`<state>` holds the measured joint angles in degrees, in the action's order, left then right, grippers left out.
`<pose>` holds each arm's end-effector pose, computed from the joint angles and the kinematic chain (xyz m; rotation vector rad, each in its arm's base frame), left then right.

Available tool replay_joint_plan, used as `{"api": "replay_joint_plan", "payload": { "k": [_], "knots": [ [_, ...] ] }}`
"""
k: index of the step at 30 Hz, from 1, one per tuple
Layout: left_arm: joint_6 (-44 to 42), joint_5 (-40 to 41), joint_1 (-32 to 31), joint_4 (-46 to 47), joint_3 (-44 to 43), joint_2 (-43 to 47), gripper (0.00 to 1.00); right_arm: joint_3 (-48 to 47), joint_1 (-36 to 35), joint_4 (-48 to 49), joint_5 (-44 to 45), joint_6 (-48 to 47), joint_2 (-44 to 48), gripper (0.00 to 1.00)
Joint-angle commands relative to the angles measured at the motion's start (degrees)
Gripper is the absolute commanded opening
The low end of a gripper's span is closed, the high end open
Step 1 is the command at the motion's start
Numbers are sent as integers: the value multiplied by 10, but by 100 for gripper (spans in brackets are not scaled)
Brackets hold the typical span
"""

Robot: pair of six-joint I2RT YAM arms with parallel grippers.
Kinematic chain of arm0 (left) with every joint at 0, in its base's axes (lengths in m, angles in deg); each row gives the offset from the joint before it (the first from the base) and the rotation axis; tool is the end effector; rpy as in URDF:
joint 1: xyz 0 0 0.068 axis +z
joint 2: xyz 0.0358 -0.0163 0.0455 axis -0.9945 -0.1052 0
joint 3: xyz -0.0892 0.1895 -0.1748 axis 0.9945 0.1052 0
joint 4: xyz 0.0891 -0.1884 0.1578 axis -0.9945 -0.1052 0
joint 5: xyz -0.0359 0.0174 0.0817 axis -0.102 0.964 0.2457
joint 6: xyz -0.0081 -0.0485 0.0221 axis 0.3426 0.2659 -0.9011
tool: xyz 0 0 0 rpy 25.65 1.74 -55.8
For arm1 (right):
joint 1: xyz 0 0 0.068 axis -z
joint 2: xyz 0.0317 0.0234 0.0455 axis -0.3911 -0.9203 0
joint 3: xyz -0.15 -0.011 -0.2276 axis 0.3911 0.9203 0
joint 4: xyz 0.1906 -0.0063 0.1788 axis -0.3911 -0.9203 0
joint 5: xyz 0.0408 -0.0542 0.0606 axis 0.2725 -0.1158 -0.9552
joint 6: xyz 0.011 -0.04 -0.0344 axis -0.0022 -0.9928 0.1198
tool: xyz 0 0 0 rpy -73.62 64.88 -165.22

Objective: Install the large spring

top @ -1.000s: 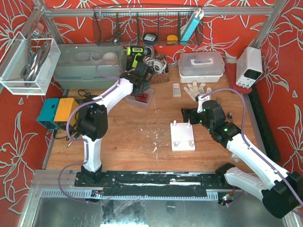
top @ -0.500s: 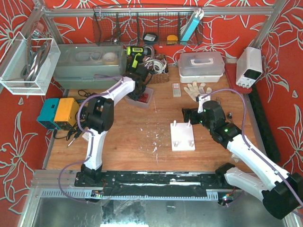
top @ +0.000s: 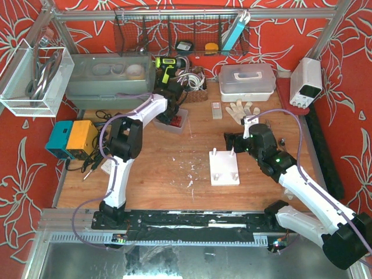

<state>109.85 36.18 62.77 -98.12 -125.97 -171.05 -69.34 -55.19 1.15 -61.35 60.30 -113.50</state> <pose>0.4512 -0.1654 0.1889 -1.3678 2.3184 -0.1937 0.1839 0.1122 0.2836 -0.1595 2.0483 0.4921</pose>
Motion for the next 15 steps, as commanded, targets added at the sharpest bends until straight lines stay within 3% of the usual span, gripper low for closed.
{"api": "replay_joint_plan", "payload": {
  "k": [1,15],
  "knots": [
    [22,20,2,-39,-17,-26,48,7,-3,1,14,-5,4,99],
    [59,7,1,-50,-31,-68,46,8,-4,2,24,-7,2,99]
  ]
}}
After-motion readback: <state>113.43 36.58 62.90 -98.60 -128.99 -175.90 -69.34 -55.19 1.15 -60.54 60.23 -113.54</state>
